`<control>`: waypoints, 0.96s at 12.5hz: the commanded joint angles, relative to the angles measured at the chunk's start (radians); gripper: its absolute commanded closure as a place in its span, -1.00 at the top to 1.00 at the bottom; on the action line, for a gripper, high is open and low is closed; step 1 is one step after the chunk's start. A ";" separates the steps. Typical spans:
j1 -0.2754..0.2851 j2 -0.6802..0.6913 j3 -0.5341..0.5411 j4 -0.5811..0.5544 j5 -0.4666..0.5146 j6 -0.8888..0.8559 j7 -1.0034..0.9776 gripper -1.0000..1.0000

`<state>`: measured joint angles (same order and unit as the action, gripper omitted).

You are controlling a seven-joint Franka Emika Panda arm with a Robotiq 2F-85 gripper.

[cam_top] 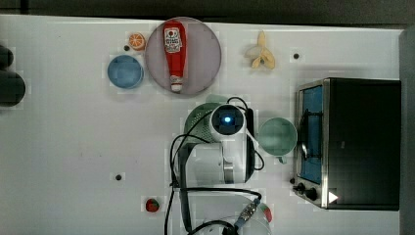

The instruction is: Drag strainer left to right.

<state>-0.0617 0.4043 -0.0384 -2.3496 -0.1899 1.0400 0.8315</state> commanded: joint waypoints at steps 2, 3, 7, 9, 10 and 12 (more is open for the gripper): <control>0.007 -0.031 -0.067 0.011 0.005 0.002 -0.081 1.00; 0.007 -0.031 -0.079 0.012 0.005 0.002 -0.081 1.00; 0.010 -0.094 -0.060 0.008 0.006 -0.007 -0.148 1.00; 0.010 -0.207 -0.041 0.004 0.007 -0.067 -0.336 1.00; 0.010 -0.270 -0.038 0.011 0.007 -0.115 -0.434 1.00; 0.010 -0.394 -0.025 0.051 0.016 -0.280 -0.565 1.00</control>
<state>-0.0673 0.0765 -0.0354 -2.3516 -0.1873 0.7456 0.4578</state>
